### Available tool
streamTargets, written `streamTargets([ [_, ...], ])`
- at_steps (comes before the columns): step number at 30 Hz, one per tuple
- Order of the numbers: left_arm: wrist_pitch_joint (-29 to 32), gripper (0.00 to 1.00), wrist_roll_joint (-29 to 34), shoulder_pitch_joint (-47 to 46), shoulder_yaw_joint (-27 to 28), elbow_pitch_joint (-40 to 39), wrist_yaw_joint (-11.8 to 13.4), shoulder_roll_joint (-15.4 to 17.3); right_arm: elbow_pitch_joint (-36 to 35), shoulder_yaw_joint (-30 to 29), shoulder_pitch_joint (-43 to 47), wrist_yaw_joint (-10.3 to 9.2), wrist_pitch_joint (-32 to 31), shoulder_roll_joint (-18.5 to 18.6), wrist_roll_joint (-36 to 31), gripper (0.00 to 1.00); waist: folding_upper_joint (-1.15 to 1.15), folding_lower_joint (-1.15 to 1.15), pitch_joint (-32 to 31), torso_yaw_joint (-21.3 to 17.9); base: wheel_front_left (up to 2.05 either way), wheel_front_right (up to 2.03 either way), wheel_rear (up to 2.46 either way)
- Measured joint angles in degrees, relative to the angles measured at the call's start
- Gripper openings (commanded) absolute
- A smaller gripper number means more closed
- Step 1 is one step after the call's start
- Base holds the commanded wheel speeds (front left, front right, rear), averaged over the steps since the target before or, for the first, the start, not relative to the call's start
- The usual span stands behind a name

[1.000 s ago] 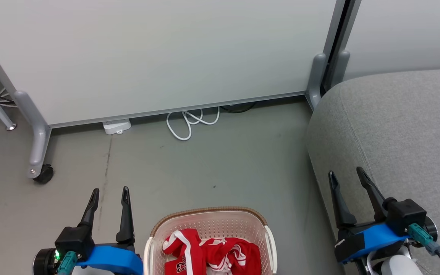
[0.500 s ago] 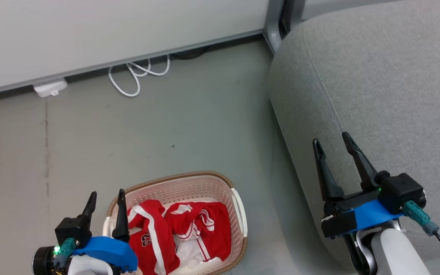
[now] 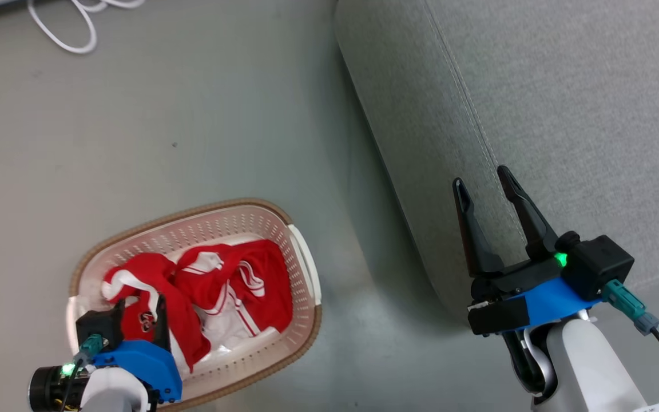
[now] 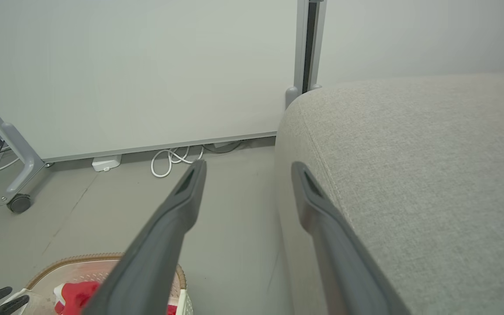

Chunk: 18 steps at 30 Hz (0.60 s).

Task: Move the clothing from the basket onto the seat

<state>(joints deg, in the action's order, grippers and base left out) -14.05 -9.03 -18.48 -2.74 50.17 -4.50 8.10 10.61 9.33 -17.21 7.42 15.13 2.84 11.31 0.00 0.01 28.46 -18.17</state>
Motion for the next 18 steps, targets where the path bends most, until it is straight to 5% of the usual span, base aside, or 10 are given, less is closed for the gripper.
streamTargets([
  [18,6.6,1.0,-0.8,-9.7,-0.4,11.8,2.0,2.4,-1.7,1.0,-2.7,0.01,0.0,0.0,3.2,1.0,0.0,0.0,10.2,-3.4,0.0,0.0,0.0],
])
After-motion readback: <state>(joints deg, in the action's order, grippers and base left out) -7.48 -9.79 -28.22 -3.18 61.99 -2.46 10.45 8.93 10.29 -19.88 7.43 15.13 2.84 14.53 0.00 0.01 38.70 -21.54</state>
